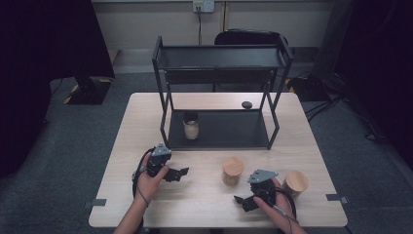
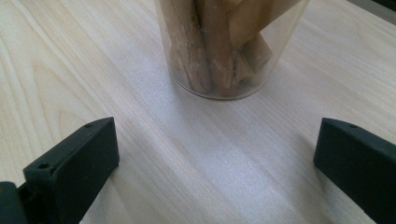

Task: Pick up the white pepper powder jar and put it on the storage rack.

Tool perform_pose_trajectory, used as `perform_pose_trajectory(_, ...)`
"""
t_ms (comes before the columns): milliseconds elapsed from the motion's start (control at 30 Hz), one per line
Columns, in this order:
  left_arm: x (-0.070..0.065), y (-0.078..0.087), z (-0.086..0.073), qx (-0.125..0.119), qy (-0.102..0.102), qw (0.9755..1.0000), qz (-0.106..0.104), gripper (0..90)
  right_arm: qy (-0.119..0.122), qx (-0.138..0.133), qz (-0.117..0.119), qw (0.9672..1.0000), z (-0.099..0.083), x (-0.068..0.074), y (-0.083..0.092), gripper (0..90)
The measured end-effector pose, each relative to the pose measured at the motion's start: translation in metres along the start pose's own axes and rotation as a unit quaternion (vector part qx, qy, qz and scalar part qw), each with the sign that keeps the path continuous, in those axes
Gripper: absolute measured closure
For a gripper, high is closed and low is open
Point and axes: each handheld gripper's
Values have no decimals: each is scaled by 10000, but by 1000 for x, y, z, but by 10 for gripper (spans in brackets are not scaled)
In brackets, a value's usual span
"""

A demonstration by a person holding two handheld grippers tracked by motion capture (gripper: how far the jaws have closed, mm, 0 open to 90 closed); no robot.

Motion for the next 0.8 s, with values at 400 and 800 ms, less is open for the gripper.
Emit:
perform_pose_trajectory(400,5,9,-9,9,-31,10000,7,22,-1,0,0,10000,0,0,0,0)
perform_pose_trajectory(800,9,18,-17,2,13,10000,69,22,-1,1,0,10000,0,0,0,0)
Point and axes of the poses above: each handheld gripper's, and its own axes: y roughly backward along the jaws, z roughly out of its top, x roughly to its left, and after that the axes turned 2 degrees about y, right-handed
